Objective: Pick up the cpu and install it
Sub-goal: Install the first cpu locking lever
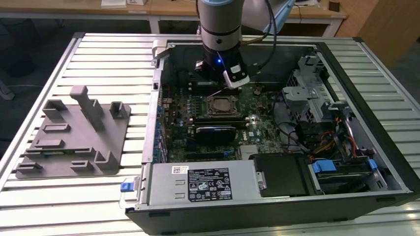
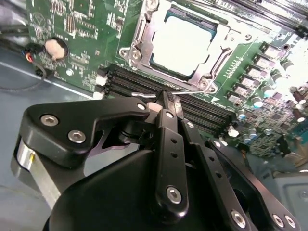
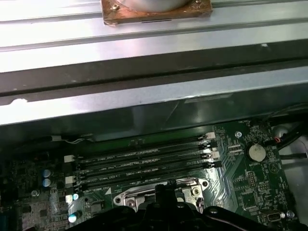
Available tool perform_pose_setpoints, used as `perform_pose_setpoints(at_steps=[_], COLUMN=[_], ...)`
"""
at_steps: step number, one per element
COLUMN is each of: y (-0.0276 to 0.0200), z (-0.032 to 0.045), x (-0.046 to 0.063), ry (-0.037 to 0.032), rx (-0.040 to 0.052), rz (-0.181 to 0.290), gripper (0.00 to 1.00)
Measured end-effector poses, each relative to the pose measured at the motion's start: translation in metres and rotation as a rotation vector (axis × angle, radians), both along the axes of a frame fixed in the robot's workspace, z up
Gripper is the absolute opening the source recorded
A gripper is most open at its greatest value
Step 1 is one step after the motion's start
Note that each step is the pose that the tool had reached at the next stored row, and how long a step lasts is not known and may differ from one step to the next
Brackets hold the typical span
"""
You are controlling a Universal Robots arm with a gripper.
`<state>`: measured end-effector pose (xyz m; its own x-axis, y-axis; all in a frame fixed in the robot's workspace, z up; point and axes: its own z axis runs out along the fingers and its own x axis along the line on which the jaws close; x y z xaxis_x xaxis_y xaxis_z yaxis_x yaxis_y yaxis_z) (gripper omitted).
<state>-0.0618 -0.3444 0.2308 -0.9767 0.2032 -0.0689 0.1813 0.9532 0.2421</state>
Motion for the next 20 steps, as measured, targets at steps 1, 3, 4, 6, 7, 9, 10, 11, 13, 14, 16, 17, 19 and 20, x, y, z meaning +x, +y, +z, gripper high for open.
perform_pose_setpoints(at_steps=[1,3,4,6,7,9,10,11,13,14,16,17,19,20], y=[0.0000,0.0000,0.0000,0.0000,0.0000,0.0000,0.0000,0.0000,0.0003,0.0006,0.0013,0.0017,0.0024,0.0027], z=[-0.0005,-0.0011,-0.0014,-0.0020,-0.0024,-0.0033,-0.0039,-0.0044,-0.0055,-0.0061,-0.0070,-0.0074,-0.0080,-0.0084], x=[0.0000,0.0001,0.0002,0.0004,0.0005,0.0007,0.0009,0.0010,0.0010,0.0010,0.0010,0.0010,0.0010,0.0010], ry=[0.0000,0.0001,0.0000,0.0000,0.0000,-0.0001,-0.0001,0.0000,-0.0003,-0.0007,-0.0016,-0.0018,-0.0019,-0.0019], rx=[0.0000,-0.0005,-0.0005,-0.0005,-0.0007,-0.0006,-0.0006,-0.0007,-0.0008,-0.0009,-0.0007,-0.0005,-0.0005,-0.0006], rz=[-0.016,-0.040,-0.050,-0.068,-0.078,-0.097,-0.106,-0.114,-0.126,-0.130,-0.133,-0.133,-0.133,-0.133], gripper=[0.11,0.11,0.11,0.11,0.11,0.11,0.11,0.11,0.11,0.11,0.11,0.11,0.11,0.11])
